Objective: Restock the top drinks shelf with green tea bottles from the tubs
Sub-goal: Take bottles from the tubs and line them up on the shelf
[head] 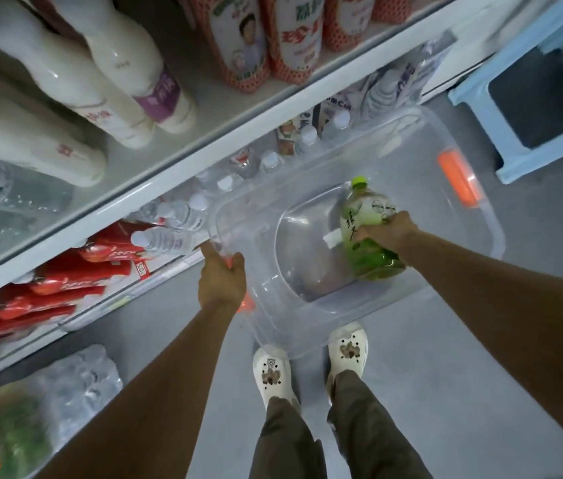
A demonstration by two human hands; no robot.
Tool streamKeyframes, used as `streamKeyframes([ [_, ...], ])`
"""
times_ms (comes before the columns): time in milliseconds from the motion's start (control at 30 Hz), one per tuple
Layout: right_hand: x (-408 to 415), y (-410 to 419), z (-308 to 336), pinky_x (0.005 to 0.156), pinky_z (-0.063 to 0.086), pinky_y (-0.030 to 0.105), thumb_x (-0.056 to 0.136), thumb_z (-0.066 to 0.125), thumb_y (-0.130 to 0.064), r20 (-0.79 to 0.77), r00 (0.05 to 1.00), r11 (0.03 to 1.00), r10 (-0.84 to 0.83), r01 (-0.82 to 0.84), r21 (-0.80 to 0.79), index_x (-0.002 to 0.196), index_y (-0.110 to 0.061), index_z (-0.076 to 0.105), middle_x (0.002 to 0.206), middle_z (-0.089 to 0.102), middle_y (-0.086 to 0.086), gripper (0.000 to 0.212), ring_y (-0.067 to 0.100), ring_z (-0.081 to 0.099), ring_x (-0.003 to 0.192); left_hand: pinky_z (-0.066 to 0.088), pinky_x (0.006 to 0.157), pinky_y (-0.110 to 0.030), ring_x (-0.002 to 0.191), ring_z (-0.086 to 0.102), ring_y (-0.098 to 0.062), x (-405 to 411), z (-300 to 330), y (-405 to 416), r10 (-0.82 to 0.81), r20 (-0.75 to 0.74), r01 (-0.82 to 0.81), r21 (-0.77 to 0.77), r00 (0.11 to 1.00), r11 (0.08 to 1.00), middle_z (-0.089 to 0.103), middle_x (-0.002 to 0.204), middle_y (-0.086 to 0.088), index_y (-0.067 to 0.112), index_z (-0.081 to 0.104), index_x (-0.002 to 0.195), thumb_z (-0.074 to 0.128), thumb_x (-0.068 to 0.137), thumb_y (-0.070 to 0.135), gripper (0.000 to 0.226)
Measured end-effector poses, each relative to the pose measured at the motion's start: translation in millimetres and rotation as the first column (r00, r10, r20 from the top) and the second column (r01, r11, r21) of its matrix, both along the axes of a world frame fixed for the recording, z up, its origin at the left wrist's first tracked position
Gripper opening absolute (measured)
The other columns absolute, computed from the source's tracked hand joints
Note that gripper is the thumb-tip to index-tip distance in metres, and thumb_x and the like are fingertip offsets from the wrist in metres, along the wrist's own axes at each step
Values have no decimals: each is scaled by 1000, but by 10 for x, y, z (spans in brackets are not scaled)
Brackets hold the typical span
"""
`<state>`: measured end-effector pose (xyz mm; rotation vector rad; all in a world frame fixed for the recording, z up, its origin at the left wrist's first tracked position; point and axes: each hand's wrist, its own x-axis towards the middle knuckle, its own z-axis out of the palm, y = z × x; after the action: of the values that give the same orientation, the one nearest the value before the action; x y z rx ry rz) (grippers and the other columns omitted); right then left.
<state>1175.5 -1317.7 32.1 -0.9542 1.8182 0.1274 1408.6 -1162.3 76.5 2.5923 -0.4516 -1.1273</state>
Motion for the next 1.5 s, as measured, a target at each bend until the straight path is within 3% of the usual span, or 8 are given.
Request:
streamKeyframes([
  [133,79,341,474,83,59,45,67,87,-19,280,942,981,-184,158,114,121,-6,58,108,71,15,63,33,70,92,46,100,-42,119,57,-42,88,175,-3,-32,-133,35,21,991,999,57,130,-26,2,39,139,61,95,20,52],
  [300,209,848,1261,85,59,49,41,91,-36,476,850,974,-224,183,133,128,-10,54,109,73,13,98,33,73,94,34,112,-37,139,39,-34,149,814,132,-93,-144,82,-78,985,994,36,152,-20,9,31,154,64,96,26,69],
  [500,425,1499,2191,92,55,50,46,87,-27,674,712,980,-199,163,118,127,-7,58,113,72,16,89,35,70,103,47,105,-42,115,60,-22,334,1789,314,-52,-355,-54,-284,934,957,60,133,-4,20,47,144,61,96,39,53],
  [667,709,1986,2870,89,56,47,45,85,-27,749,656,995,-95,86,50,125,-9,57,113,72,15,87,35,70,103,51,73,-26,91,62,-15,391,2626,582,-82,-492,-155,-421,867,894,64,118,-4,18,56,124,49,105,33,26],
  [900,1052,2742,3683,80,59,38,49,80,-26,810,580,995,91,-28,-92,124,-9,57,111,73,15,81,32,71,101,51,72,-32,98,67,-19,754,3511,1349,-161,-426,-140,-593,890,793,69,121,-4,27,60,110,48,104,42,20],
  [1067,1271,3518,4139,84,59,40,47,79,-26,818,538,976,203,-43,-214,126,-8,56,113,72,15,84,33,70,102,50,103,-44,113,67,-18,873,4042,2101,-271,-352,-34,-663,896,748,71,122,4,28,66,124,55,91,67,52],
  [1267,1685,4445,4591,94,52,53,48,79,-25,828,476,952,298,-79,-297,124,-5,57,115,70,20,82,41,65,108,57,64,-20,69,72,-10,1195,4589,3130,-187,-315,-132,-766,930,630,77,82,2,19,71,99,64,96,37,19],
  [1500,2530,5177,5400,85,59,45,49,85,-40,780,393,870,488,-146,-471,121,-10,58,107,75,10,83,29,72,97,55,74,-32,72,69,-14,1898,5436,4146,-97,-194,-126,-871,976,475,76,77,2,19,73,86,65,96,37,21],
])
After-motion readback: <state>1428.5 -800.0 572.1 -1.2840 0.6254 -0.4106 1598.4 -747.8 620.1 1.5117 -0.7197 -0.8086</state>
